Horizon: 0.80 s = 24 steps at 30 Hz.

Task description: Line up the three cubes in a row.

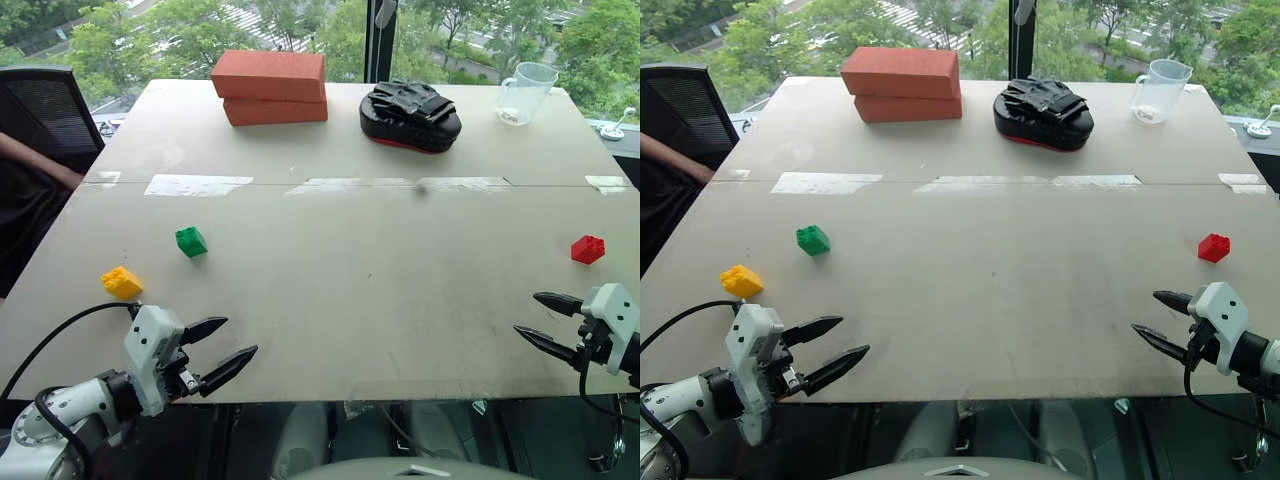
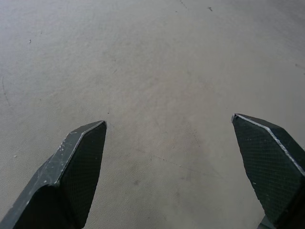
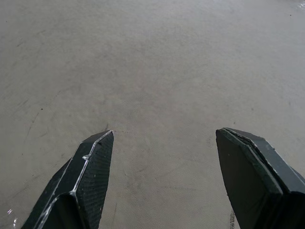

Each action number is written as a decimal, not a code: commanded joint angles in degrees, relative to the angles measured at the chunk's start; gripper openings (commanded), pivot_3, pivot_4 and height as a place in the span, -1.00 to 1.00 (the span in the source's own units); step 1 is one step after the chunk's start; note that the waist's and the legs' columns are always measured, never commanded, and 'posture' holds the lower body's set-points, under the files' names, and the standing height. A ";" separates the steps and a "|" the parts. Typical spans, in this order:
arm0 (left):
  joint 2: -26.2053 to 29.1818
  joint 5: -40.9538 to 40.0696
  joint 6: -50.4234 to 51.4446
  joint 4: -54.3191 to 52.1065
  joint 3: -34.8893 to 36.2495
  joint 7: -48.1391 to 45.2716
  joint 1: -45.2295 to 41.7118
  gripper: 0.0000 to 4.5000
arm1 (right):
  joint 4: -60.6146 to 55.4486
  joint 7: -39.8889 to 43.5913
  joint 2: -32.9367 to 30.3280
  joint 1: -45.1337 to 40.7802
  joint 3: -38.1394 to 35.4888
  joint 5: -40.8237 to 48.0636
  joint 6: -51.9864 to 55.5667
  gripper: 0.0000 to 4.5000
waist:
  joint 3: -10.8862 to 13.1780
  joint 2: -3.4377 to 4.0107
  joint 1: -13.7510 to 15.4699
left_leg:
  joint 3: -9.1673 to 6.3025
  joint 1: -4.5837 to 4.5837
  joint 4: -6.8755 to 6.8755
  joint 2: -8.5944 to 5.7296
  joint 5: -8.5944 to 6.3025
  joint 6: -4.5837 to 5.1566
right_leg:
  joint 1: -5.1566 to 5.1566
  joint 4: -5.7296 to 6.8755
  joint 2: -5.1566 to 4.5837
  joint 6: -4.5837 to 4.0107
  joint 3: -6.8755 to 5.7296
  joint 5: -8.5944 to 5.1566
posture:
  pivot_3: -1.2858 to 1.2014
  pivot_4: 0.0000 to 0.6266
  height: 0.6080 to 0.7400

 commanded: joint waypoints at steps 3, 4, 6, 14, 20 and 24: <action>-3.45 -9.41 7.58 -3.97 -3.56 9.49 -12.17 0.90 | -8.63 -19.29 8.26 -6.51 -1.46 0.62 9.95 0.56 | 0.00 -0.01 0.23 | -0.05 0.00 0.00 0.01 0.00 0.00 | 0.03 -0.01 0.01 0.00 -0.02 0.00 | 0.03 -0.52 1.00; -4.61 -11.54 9.77 -5.27 -4.94 11.98 -15.26 0.90 | -10.64 -23.83 9.46 -8.33 -1.65 -0.35 13.87 0.56 | 0.08 0.16 0.27 | -0.16 -0.02 0.10 0.02 0.02 -0.02 | 0.05 0.07 -0.01 -0.01 -0.04 0.01 | 0.03 -0.52 1.00; -4.90 -12.71 12.09 -7.10 -7.98 13.72 -19.56 0.90 | -12.08 -29.99 8.85 -11.78 -2.60 -1.75 24.09 0.56 | 0.03 0.17 0.11 | -0.21 -0.13 0.37 0.01 0.03 -0.03 | 0.03 0.26 -0.05 0.00 0.00 0.03 | 0.03 -0.52 1.00; 3.12 -11.77 13.08 -7.63 -20.53 4.93 -37.31 0.90 | -3.63 -41.19 0.21 -27.29 -6.40 -5.08 48.93 0.56 | 0.03 0.21 0.03 | -0.13 -0.10 0.28 -0.16 0.02 -0.01 | 0.04 0.22 0.07 0.08 0.01 0.11 | 0.03 -0.52 1.00; 3.29 -8.68 11.11 -4.54 -29.46 -1.67 -44.25 0.90 | 9.20 -44.01 0.39 -40.33 -1.70 -6.87 55.11 0.56 | 0.00 0.26 -0.56 | -0.07 -0.08 0.04 -0.32 0.01 0.00 | -0.01 0.04 0.18 0.19 0.12 0.16 | 0.03 -0.52 1.00; 2.11 -8.06 10.31 -3.89 -31.52 -2.35 -45.70 0.90 | 17.21 -45.47 2.07 -46.50 -0.05 -7.79 54.92 0.56 | 0.01 0.26 -0.89 | -0.09 -0.15 -0.03 -0.33 0.01 0.00 | -0.07 0.01 0.18 0.21 0.10 0.16 | 0.03 -0.52 1.00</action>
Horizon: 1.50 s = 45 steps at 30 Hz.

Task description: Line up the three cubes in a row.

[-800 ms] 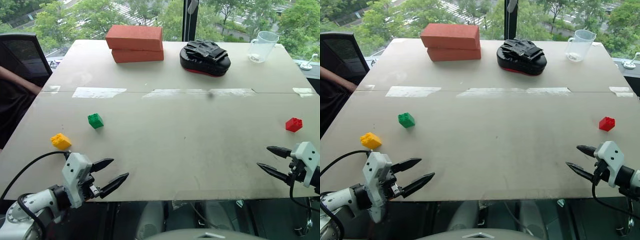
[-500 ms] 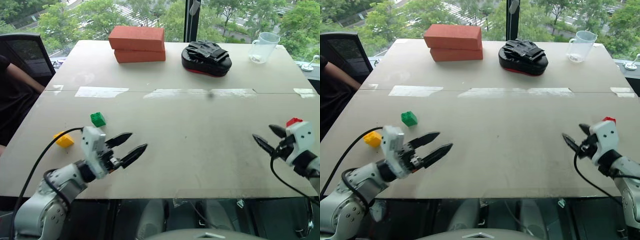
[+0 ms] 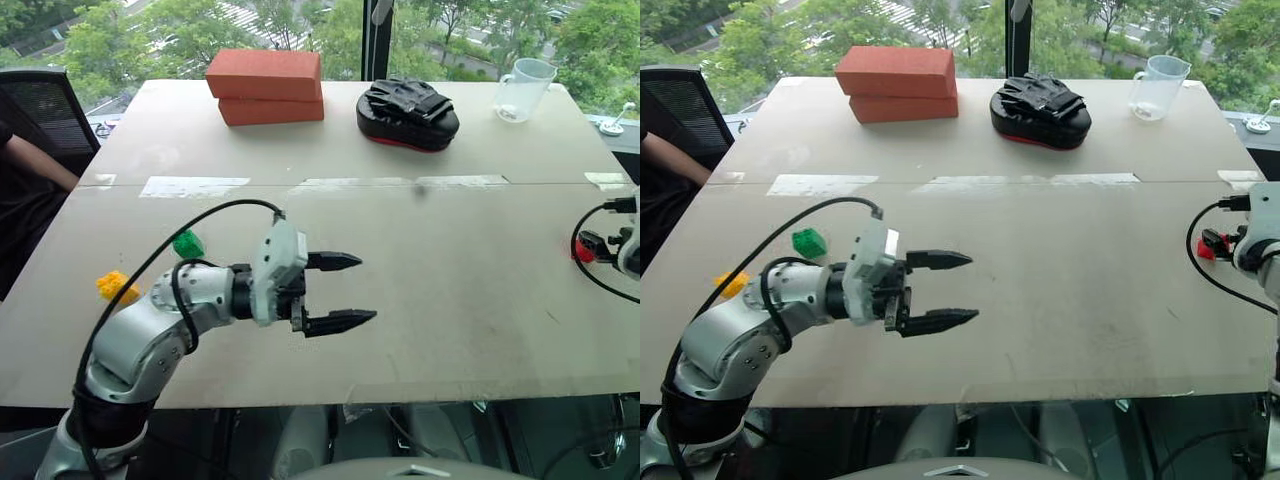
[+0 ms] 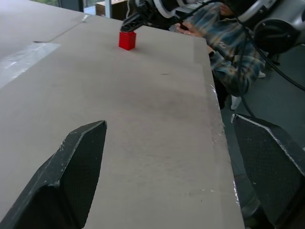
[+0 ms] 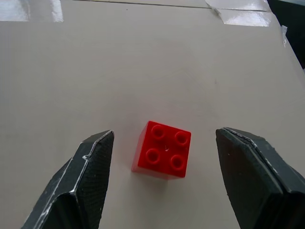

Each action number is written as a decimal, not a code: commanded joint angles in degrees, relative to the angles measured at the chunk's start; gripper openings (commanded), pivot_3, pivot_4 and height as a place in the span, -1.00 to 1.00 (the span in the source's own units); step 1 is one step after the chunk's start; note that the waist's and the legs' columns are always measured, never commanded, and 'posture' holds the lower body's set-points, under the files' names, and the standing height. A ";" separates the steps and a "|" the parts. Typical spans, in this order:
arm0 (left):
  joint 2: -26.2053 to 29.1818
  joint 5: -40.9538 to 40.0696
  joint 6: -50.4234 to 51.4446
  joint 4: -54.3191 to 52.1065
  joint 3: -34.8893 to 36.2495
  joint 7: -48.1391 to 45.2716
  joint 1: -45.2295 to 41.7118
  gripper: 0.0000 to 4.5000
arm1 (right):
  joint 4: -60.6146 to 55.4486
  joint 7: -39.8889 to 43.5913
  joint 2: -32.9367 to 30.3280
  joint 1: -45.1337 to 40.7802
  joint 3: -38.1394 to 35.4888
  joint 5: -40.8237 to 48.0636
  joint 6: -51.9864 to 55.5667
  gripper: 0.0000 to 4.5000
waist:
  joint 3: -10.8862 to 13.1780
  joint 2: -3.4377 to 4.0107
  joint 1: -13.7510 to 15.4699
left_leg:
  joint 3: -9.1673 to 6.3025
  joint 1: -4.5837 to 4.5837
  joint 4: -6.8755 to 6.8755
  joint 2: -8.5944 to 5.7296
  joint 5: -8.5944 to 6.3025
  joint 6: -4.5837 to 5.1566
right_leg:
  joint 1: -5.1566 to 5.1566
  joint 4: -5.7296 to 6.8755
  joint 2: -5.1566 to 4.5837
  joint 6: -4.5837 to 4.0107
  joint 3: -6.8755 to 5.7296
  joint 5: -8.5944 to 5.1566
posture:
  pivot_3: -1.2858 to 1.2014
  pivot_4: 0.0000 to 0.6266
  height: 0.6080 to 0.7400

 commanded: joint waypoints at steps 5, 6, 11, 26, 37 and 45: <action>-1.52 0.04 -1.11 -0.12 0.49 0.04 -1.68 0.94 | 13.22 -2.91 2.06 -8.31 0.96 -2.64 -0.22 0.20 | 0.00 0.00 -0.26 | 0.00 -0.05 0.01 0.00 0.00 0.00 | -0.03 0.01 -0.02 0.02 0.00 0.01 | 0.03 -0.52 1.00; -1.38 0.00 -1.15 -0.37 0.79 0.11 -1.28 0.94 | 13.60 -2.57 1.93 -8.27 1.54 -2.80 -0.48 -0.07 | 0.00 0.00 -0.24 | -0.01 -0.05 0.01 0.00 0.00 0.00 | -0.03 0.00 -0.03 0.02 -0.01 0.01 | 0.03 -0.52 1.00; -1.12 -0.22 -1.17 -1.65 1.64 0.84 0.62 0.94 | 13.08 -0.75 1.27 -7.51 2.75 -2.67 -0.48 -0.40 | 0.00 0.00 -0.40 | 0.00 -0.07 0.01 0.14 0.01 -0.01 | -0.03 0.00 -0.04 0.04 0.01 0.00 | 0.03 -0.52 1.00; 5.43 -2.02 -1.82 -6.40 16.04 1.48 17.40 0.94 | 3.33 51.38 2.74 -23.40 39.16 -0.30 -28.69 -0.40 | 0.23 0.13 -1.63 | -0.16 0.10 -0.03 0.40 -0.01 -0.01 | -0.25 0.12 0.34 0.01 0.34 0.01 | 0.03 -0.52 1.00; 5.65 -6.47 1.45 -15.50 23.53 8.42 26.62 0.94 | 30.04 60.07 12.31 -34.85 47.16 -13.03 -49.03 -0.40 | 0.29 0.11 -0.59 | -0.14 -0.17 -0.07 0.09 0.10 -0.23 | -0.35 -0.05 -0.18 0.02 0.19 0.02 | 0.03 -0.52 1.00; 6.01 -7.51 1.34 -16.53 24.68 10.76 27.89 0.94 | 34.37 62.31 15.36 -35.39 45.93 -14.85 -52.00 -0.40 | 0.30 0.13 -0.69 | -0.16 -0.06 -0.05 0.09 0.10 -0.24 | -0.33 0.14 -0.18 0.01 0.15 0.03 | 0.03 -0.52 1.00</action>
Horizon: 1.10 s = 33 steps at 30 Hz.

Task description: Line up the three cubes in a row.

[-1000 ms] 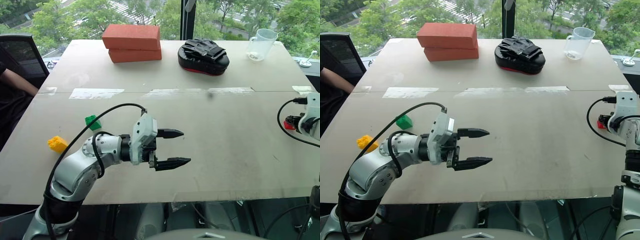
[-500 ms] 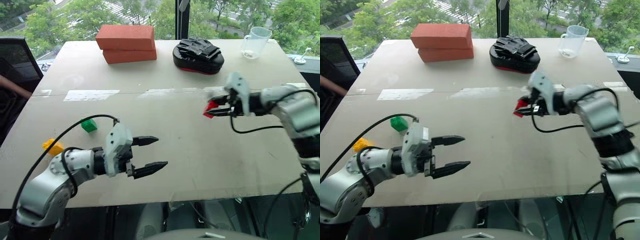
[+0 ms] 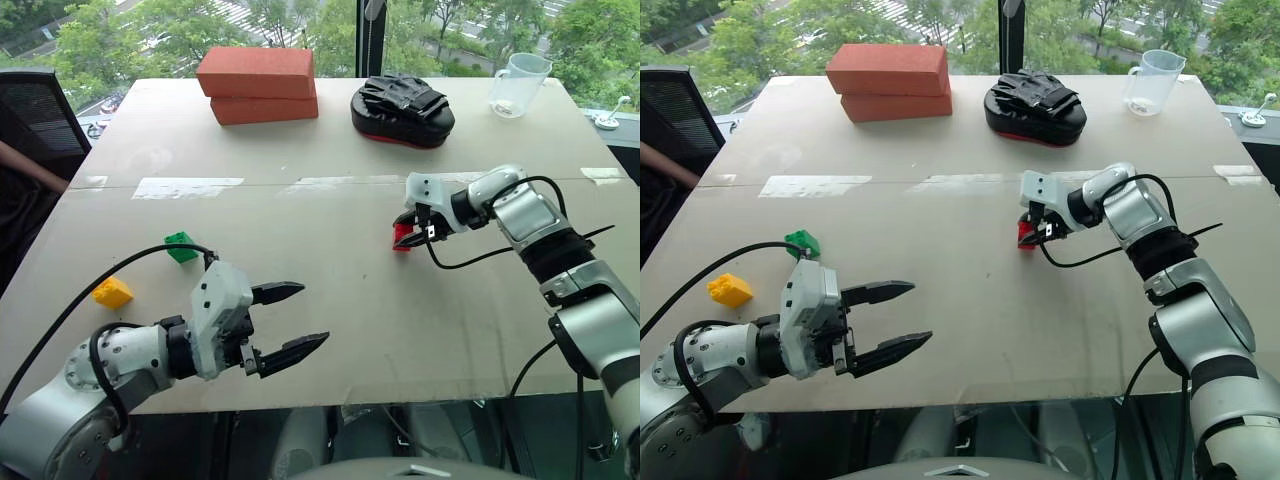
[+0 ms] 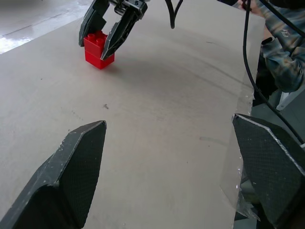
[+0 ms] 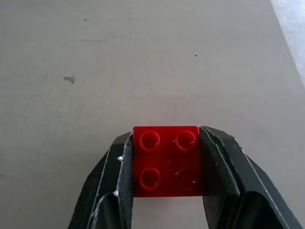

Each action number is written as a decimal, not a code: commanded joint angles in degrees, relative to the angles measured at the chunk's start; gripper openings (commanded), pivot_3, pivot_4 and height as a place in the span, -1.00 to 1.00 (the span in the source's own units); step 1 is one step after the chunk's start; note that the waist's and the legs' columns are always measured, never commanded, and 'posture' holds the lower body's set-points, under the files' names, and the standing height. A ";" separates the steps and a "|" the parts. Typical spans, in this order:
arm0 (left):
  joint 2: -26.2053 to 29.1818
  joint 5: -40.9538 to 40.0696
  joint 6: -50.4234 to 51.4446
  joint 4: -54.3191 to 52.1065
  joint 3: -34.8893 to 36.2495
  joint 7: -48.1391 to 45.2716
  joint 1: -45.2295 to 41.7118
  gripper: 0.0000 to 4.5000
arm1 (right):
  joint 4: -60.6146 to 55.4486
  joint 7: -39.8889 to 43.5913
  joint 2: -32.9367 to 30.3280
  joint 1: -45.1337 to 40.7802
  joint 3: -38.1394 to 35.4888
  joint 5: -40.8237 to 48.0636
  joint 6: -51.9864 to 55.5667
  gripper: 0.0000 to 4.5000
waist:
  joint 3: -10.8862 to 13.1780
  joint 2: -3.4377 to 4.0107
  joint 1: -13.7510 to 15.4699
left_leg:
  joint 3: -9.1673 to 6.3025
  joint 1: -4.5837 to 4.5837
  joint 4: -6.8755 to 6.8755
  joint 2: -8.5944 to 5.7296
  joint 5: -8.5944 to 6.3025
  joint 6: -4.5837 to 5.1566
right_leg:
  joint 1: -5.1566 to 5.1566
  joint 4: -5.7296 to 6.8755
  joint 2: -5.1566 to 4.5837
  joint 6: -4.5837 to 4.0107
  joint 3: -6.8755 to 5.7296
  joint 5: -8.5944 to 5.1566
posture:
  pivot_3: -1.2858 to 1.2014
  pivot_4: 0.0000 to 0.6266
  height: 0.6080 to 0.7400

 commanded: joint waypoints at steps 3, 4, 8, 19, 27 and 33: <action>0.78 -1.66 -0.32 -2.34 2.42 0.74 0.52 0.94 | 0.94 1.58 1.03 -1.55 -2.44 -0.67 -2.03 -0.40 | 0.00 0.00 -0.01 | 0.01 0.00 0.00 -0.02 0.00 0.00 | 0.00 -0.01 0.00 0.00 0.01 0.00 | 0.03 -0.52 1.00; 0.82 -1.74 -0.34 -2.37 2.61 0.74 0.66 0.94 | 0.85 1.80 1.13 -1.39 -2.46 -0.85 -2.40 -0.40 | 0.00 0.01 -0.01 | 0.01 0.00 0.00 -0.02 0.00 -0.01 | 0.00 -0.02 0.00 0.00 0.01 0.00 | 0.03 -0.52 1.00; 1.18 -1.74 -0.48 -1.92 2.71 0.66 0.80 0.94 | 0.18 2.39 1.70 -0.62 -2.56 -1.24 -3.74 -0.40 | 0.00 0.01 -0.03 | 0.02 -0.01 -0.01 -0.02 0.00 -0.01 | -0.01 -0.04 -0.01 0.00 0.02 0.00 | 0.03 -0.52 1.00; 1.71 -1.28 -0.94 -0.85 3.35 0.03 1.28 0.94 | -2.40 3.15 1.65 0.66 -3.95 -0.89 -6.27 0.98 | 0.01 0.01 -0.03 | 0.01 -0.01 -0.01 -0.03 0.00 -0.01 | -0.01 -0.03 -0.01 0.00 0.01 0.00 | 0.03 -0.52 1.00; -4.31 1.25 -1.89 4.85 8.81 9.33 1.09 0.94 | -26.25 0.68 -2.35 11.71 -15.48 10.76 2.73 0.98 | 0.01 0.01 0.22 | -0.10 -0.05 -0.01 -0.03 -0.06 0.10 | 0.02 -0.07 -0.17 0.01 -0.08 0.00 | 0.03 -0.52 1.00; -6.40 4.24 1.07 15.31 10.76 20.21 -7.40 0.94 | -46.39 -5.26 -3.47 22.79 -22.23 18.65 8.88 0.98 | 0.00 0.00 0.56 | -0.20 -0.03 0.01 -0.08 -0.11 0.19 | 0.04 0.06 -0.17 0.01 -0.15 0.00 | 0.03 -0.52 1.00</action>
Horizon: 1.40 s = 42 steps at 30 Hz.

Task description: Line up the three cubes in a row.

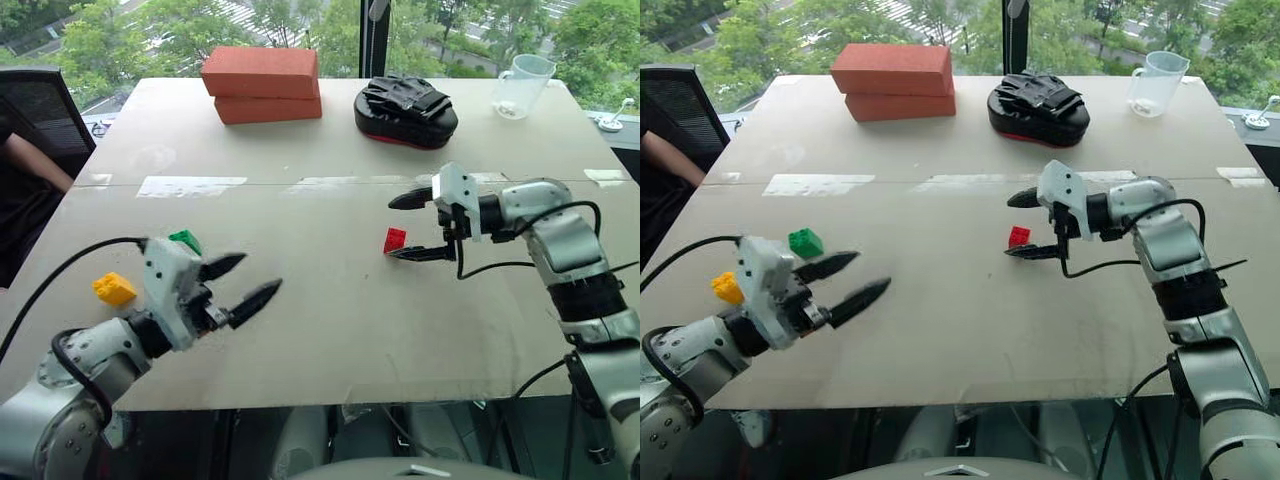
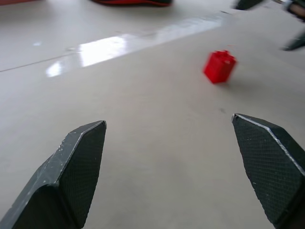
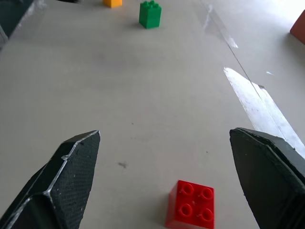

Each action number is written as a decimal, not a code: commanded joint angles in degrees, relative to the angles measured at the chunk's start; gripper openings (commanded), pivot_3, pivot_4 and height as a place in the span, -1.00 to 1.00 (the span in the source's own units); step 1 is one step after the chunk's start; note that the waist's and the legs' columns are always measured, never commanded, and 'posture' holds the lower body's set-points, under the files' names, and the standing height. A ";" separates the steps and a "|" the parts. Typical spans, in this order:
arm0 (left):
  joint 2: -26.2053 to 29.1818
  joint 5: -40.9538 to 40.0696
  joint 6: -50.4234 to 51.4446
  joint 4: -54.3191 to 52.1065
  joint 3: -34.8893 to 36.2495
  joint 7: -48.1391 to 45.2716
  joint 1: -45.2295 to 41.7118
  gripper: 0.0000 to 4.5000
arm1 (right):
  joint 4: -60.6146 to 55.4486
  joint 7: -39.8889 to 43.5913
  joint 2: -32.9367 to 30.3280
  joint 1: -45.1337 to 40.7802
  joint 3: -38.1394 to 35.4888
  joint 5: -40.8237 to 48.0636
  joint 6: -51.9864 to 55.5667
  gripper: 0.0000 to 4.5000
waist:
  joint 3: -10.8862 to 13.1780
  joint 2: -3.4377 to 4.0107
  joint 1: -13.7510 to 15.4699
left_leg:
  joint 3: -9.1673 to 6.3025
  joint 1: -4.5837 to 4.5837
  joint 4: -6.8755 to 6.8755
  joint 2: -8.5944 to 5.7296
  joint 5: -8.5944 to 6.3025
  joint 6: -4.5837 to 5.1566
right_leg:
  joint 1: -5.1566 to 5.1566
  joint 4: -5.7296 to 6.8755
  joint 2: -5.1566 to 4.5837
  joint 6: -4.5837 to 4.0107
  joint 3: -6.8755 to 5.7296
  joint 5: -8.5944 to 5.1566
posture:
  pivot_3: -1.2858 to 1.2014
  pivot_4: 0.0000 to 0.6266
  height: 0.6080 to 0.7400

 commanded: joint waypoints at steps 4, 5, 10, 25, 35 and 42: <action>0.56 7.52 4.88 12.55 1.51 14.02 -11.93 0.94 | -20.35 -8.89 -0.19 7.79 -5.53 7.45 5.73 0.98 | -0.04 -0.07 -0.10 | -0.04 0.00 0.02 -0.06 0.00 0.00 | 0.01 0.04 0.04 0.01 -0.02 0.00 | 0.03 -0.52 1.00; 0.15 8.76 5.98 14.24 1.56 16.55 -13.70 0.94 | -22.12 -9.61 -0.54 8.97 -5.61 7.91 6.30 0.98 | -0.05 -0.09 -0.16 | -0.04 0.01 0.02 -0.06 0.00 0.00 | 0.01 0.04 0.06 0.01 -0.02 0.00 | 0.03 -0.52 1.00; -3.11 12.97 12.33 17.09 0.99 26.46 -18.94 0.94 | -27.00 -8.96 -2.11 13.47 -8.28 11.97 3.90 0.98 | -0.02 -0.15 -0.19 | -0.03 -0.01 0.02 -0.10 0.01 -0.01 | 0.00 0.00 0.01 0.03 0.00 0.00 | 0.03 -0.52 1.00; -9.55 19.46 10.88 23.76 -3.03 27.27 -23.15 -0.42 | -29.67 -10.21 -7.38 16.18 -9.66 15.64 3.91 1.00 | -0.03 -0.38 -0.08 | -0.05 -0.02 0.02 -0.11 0.12 -0.21 | 0.01 0.01 -0.27 0.03 -0.02 0.00 | 0.03 -0.52 1.00; 5.66 13.83 -8.02 29.65 -19.68 -28.94 -29.71 -0.44 | -31.58 -16.75 -8.64 22.73 -15.05 20.73 8.55 1.00 | -0.01 -0.39 0.96 | -0.01 -0.05 0.03 -0.15 0.14 -0.23 | 0.00 0.01 -0.33 -0.01 -0.06 -0.02 | 0.03 -0.52 1.00; 2.17 28.40 -27.89 56.55 -39.10 -53.16 -50.43 -0.44 | -34.90 -18.62 -11.80 29.41 -18.10 20.73 8.73 1.00 | -0.01 -0.37 1.14 | 0.09 -0.10 0.06 -0.35 0.01 0.03 | 0.03 -0.05 0.13 0.02 -0.07 -0.01 | 0.03 -0.52 1.00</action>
